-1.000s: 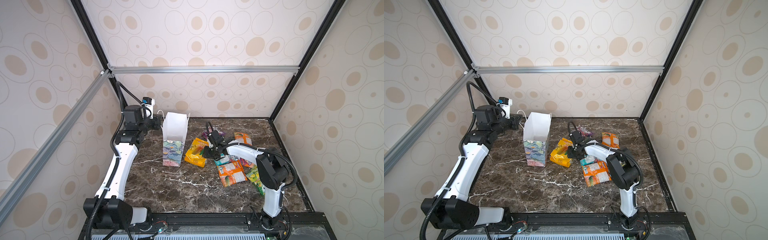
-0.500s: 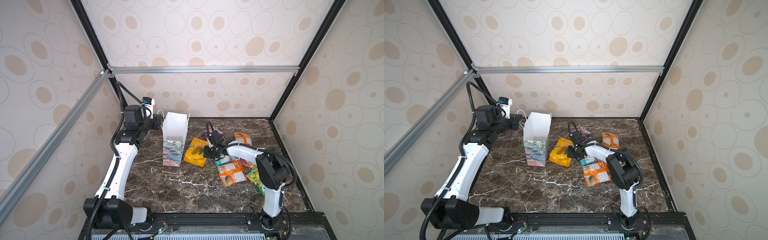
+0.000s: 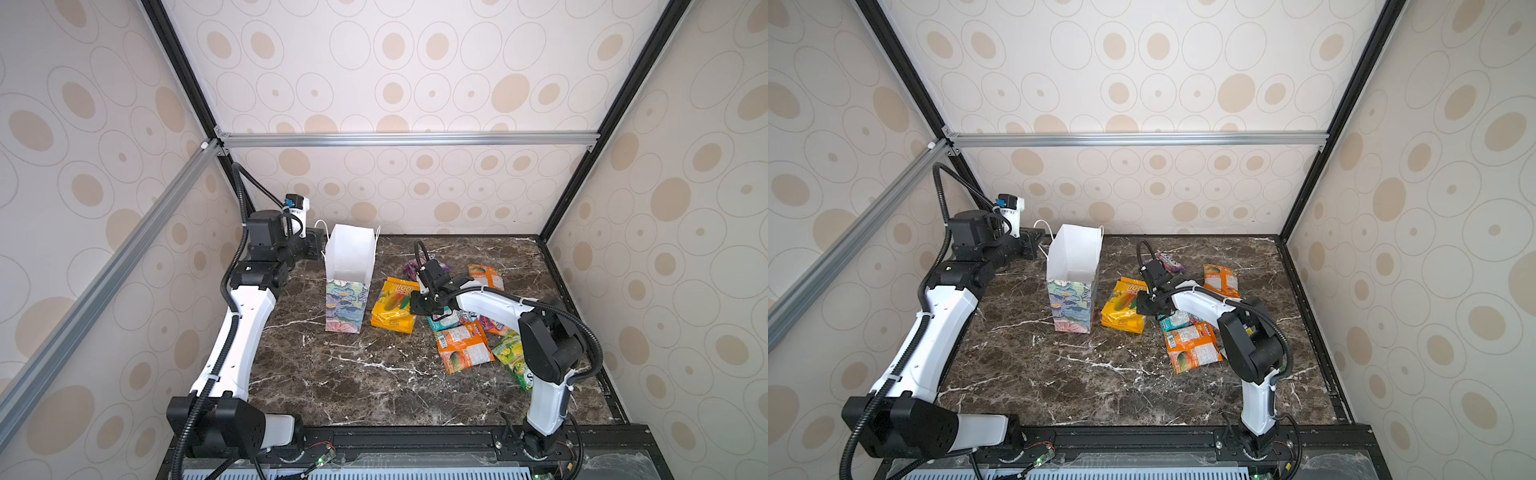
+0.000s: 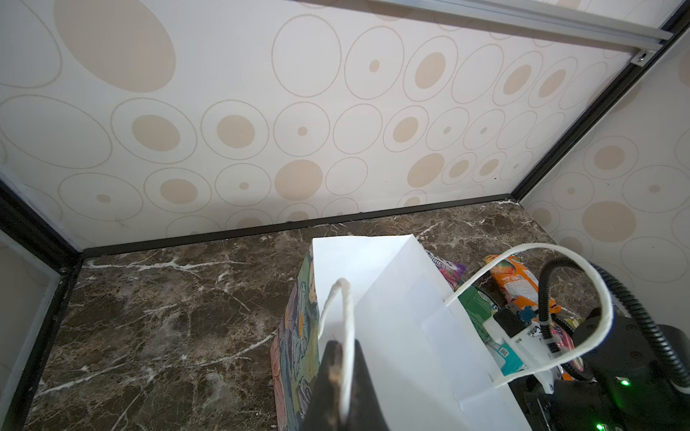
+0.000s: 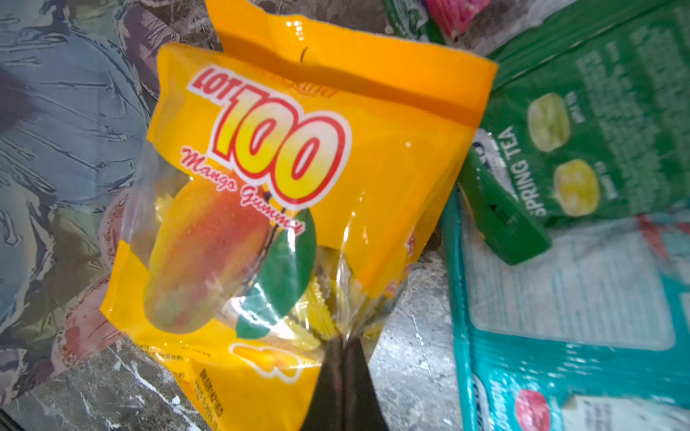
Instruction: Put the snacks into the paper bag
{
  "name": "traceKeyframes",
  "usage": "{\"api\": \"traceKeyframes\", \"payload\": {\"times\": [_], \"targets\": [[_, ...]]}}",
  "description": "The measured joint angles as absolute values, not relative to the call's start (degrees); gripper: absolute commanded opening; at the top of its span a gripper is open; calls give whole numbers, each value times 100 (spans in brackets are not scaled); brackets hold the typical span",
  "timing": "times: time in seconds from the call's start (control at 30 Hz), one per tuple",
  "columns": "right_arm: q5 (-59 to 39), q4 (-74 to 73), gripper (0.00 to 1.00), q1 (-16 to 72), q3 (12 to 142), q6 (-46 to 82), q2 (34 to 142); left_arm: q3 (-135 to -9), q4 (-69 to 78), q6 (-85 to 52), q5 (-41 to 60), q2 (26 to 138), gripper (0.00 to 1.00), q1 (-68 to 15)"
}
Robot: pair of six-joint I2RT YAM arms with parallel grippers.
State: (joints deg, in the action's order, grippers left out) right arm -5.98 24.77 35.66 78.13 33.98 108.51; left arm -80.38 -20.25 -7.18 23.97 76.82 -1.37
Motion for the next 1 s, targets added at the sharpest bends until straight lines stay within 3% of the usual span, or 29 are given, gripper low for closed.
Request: {"api": "traceKeyframes", "payload": {"times": [1.0], "targets": [[-250,3385,0,3557,8554,2368,10036,-8009,-2021,-705,2397,7682,0,-134]]}}
